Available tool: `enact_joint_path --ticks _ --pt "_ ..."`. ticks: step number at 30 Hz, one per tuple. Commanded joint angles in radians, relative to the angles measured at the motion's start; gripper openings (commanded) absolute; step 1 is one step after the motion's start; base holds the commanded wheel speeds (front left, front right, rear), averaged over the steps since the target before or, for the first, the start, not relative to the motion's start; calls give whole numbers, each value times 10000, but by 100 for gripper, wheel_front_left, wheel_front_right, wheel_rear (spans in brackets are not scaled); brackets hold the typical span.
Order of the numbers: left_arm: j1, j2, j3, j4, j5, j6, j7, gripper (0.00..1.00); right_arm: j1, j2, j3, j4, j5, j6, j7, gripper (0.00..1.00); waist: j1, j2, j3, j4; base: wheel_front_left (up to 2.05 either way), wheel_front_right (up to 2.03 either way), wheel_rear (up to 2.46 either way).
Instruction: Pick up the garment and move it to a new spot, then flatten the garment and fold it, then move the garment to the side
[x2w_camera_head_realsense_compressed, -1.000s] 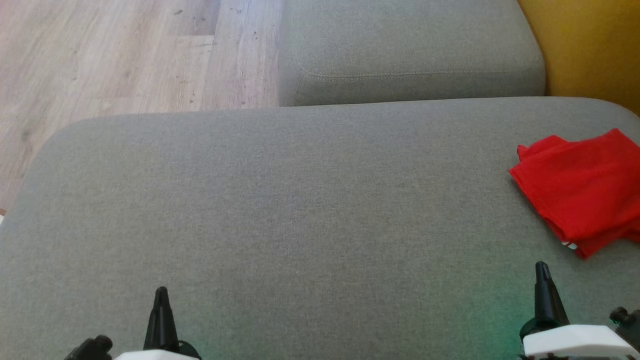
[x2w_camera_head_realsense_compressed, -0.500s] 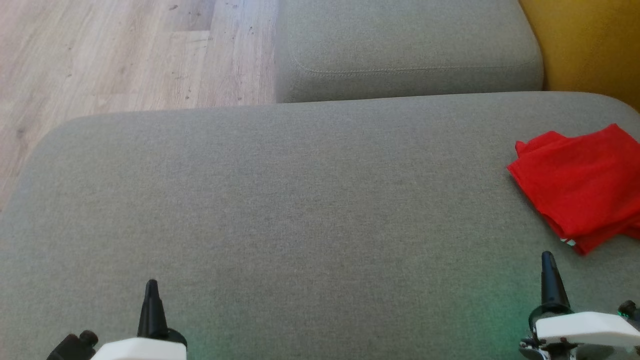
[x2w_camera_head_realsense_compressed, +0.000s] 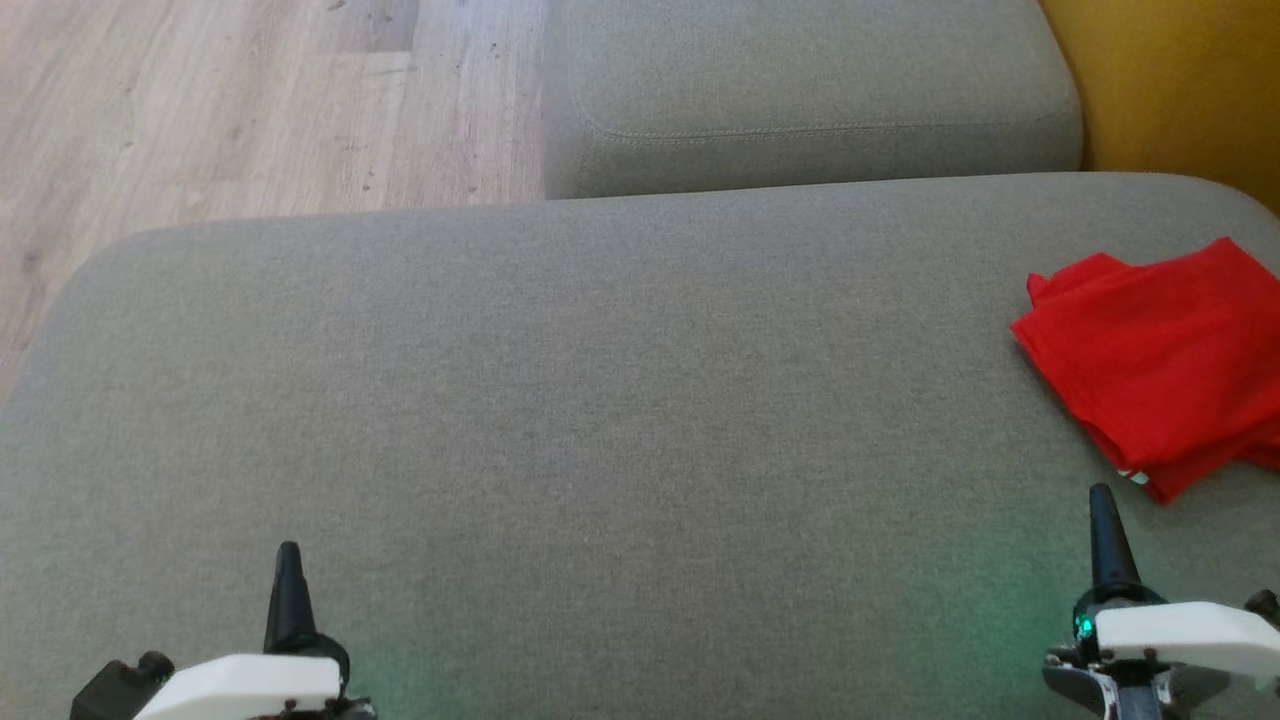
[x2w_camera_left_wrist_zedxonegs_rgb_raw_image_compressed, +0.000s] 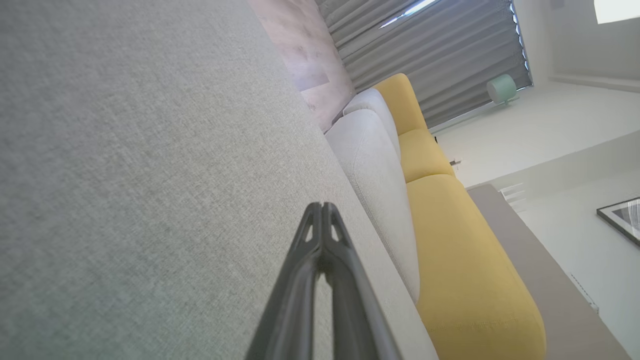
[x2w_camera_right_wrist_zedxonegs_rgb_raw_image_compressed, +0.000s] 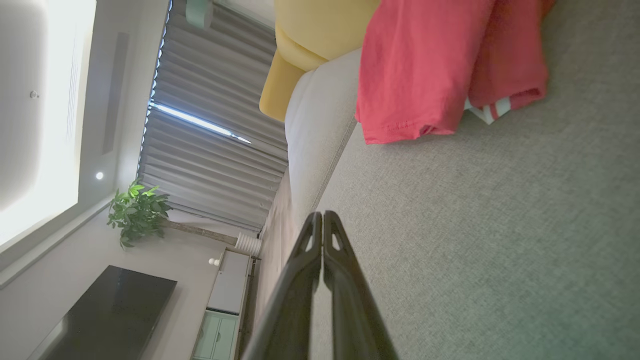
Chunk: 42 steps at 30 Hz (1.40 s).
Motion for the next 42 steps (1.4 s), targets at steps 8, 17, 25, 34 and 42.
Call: enact_joint_path --ticks 8,17,25,34,42 --pt "-817 121 546 -159 -1147 -181 279 0 -870 -247 -1 -216 1167 52 287 0 0 0 69 -50 0 0 0" --pt "-1081 113 794 -64 -2230 -313 543 0 -1138 -248 -105 -143 2231 57 551 0 0 0 142 -103 0 0 0" --pt "-1315 104 1017 21 -3186 -429 780 0 -1376 -247 -199 -79 3171 61 786 0 0 0 207 -150 0 0 0" --pt "-1580 92 1272 116 -4262 -561 1049 0 -1644 -244 -308 -7 4231 66 1054 0 0 0 280 -203 0 0 0" --pt "-1649 68 1364 142 -4508 -594 1139 0 -1713 -227 -358 13 4478 67 1138 0 0 0 299 -216 0 0 0"
